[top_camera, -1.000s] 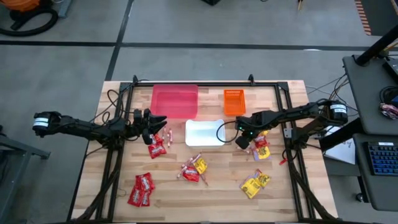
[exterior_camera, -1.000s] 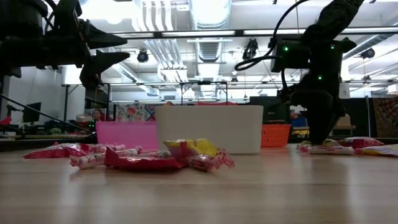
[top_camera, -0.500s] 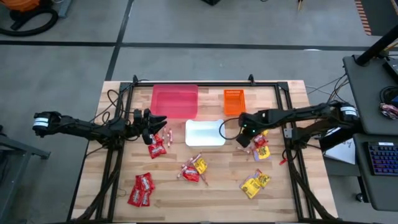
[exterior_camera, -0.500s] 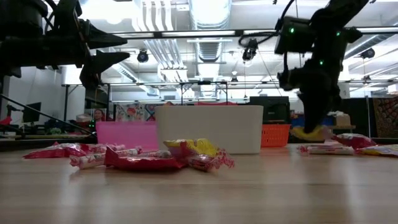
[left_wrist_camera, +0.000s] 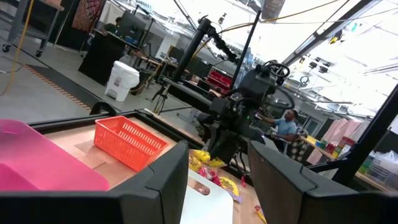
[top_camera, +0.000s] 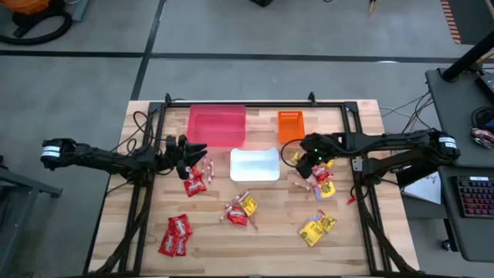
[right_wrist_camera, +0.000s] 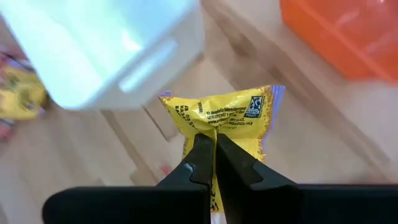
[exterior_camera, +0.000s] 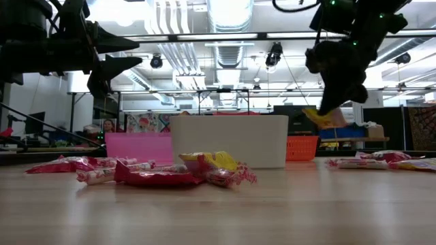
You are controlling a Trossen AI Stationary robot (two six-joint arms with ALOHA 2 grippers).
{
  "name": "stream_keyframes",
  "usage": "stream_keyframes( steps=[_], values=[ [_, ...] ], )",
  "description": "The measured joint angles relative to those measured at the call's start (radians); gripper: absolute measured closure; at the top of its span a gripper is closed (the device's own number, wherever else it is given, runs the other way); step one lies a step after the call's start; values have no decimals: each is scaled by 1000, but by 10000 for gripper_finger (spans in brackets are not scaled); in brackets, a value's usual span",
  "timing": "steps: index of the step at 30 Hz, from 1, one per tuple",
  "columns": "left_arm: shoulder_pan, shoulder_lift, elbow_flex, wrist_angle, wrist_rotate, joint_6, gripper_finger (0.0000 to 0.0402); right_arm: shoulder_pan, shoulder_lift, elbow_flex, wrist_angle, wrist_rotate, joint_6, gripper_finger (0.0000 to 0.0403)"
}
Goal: Sort candy
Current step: Put the yellow candy into the orange bin
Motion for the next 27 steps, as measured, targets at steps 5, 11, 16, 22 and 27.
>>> stream_keyframes(
  steps=[5, 11, 16, 22, 27],
  values=[
    [0, 0, 0, 0, 0, -18, 251, -9, -4, 0, 145, -2, -80, 394],
    [0, 0, 0, 0, 0, -26, 251, -78, 4, 0, 309, 0, -194, 394],
    [0, 0, 0, 0, -27, -25, 251, -171, 5, 2, 405, 57, -251, 394],
    [0, 0, 0, 4, -45, -25, 251, -277, 5, 2, 410, 291, -248, 394],
    [0, 0, 0, 8, -54, -25, 251, -328, 5, 2, 411, 359, -248, 394]
  ],
)
